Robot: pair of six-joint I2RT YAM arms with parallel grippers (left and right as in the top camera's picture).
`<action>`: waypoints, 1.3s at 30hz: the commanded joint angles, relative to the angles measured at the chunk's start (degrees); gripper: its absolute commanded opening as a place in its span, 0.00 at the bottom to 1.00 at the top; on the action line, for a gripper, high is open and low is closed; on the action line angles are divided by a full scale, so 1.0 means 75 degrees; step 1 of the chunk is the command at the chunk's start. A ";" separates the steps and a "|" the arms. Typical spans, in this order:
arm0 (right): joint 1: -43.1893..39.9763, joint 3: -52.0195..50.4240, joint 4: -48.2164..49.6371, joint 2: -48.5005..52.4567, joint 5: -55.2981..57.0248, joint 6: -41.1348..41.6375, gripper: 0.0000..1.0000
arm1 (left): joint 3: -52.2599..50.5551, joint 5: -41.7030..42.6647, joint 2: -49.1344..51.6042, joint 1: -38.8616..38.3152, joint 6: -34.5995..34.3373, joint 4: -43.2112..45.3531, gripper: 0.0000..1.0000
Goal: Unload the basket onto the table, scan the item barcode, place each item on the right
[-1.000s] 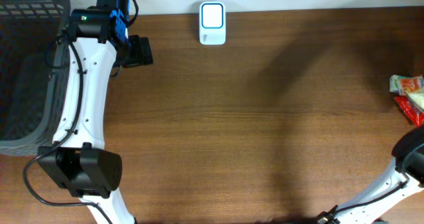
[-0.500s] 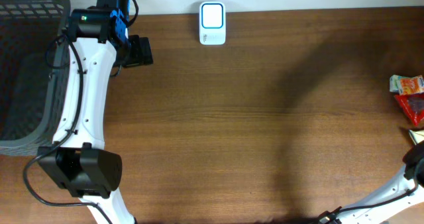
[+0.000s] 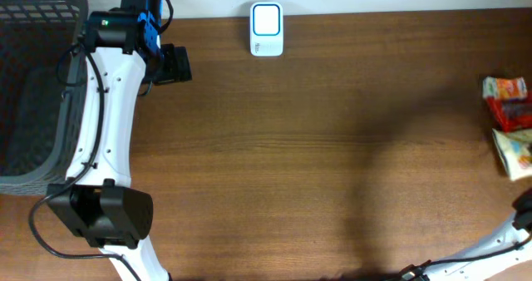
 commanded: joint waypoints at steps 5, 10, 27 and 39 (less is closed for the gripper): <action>0.0571 0.1151 -0.1139 -0.1405 0.0058 0.0119 0.63 | 0.0032 -0.0058 -0.0058 0.0032 -0.0073 0.0015 0.99; 0.0586 0.1262 -0.2789 -0.5033 -0.1131 0.0752 0.99 | 0.0032 -0.0058 -0.0058 0.0032 -0.0073 0.0015 0.99; 0.3838 -0.5141 -0.3634 -0.7903 -0.2602 -0.0618 0.99 | 0.0032 -0.0058 -0.0058 0.0032 -0.0073 0.0015 0.99; 0.7216 -0.7551 0.0277 -1.1479 -0.1786 -0.0615 0.99 | 0.0032 -0.0058 -0.0058 0.0032 -0.0073 0.0015 0.99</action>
